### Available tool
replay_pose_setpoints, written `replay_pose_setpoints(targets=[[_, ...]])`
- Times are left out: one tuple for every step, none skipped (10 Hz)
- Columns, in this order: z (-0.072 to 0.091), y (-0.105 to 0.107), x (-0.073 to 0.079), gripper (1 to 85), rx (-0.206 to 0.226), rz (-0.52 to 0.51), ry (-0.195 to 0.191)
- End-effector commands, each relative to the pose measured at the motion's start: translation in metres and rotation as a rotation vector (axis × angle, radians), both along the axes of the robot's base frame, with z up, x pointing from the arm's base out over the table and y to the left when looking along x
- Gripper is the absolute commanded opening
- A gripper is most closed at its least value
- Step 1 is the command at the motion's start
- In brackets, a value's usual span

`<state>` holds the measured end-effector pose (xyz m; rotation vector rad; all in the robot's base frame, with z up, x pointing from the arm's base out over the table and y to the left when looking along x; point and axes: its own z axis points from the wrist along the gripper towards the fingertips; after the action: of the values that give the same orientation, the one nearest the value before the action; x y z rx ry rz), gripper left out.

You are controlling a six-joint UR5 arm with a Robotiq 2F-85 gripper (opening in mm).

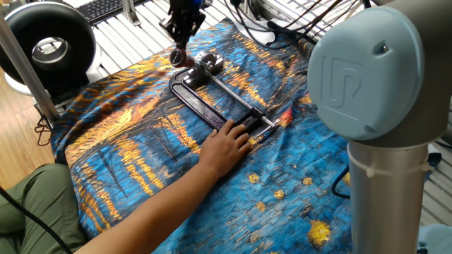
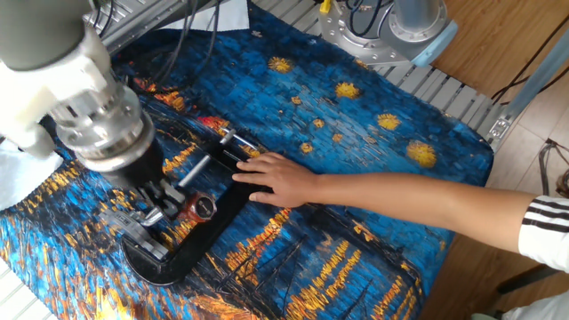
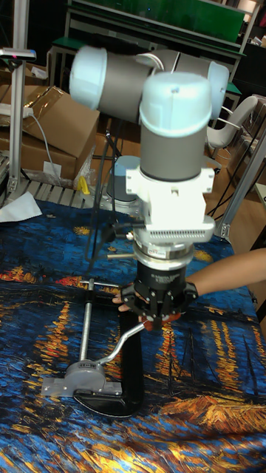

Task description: Push down the lever

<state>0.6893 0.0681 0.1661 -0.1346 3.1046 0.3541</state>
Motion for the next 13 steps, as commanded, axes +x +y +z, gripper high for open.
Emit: replay_pose_setpoints(targets=[[-0.015, 0.009, -0.003, 1.0, -0.015, 0.004, 0.008], [-0.017, -0.009, -0.004, 1.0, -0.091, 0.046, 0.007], [-0.014, -0.024, -0.001, 1.0, -0.157, 0.073, 0.004], [-0.003, -0.024, 0.002, 1.0, -0.172, 0.076, 0.017], [0.008, -0.024, 0.004, 1.0, -0.159, 0.086, 0.027], [0.012, -0.022, 0.001, 1.0, -0.128, 0.081, 0.035], [0.011, -0.022, -0.003, 1.0, -0.105, 0.074, 0.037], [0.008, -0.018, -0.006, 1.0, -0.071, 0.061, 0.035], [0.005, -0.009, -0.007, 1.0, -0.028, 0.043, 0.029], [0.004, -0.004, -0.009, 1.0, -0.011, 0.038, 0.030], [0.002, 0.001, -0.012, 1.0, 0.004, 0.038, 0.030], [-0.001, 0.003, -0.013, 1.0, 0.012, 0.048, 0.031], [-0.003, 0.004, -0.015, 1.0, 0.024, 0.058, 0.034]])
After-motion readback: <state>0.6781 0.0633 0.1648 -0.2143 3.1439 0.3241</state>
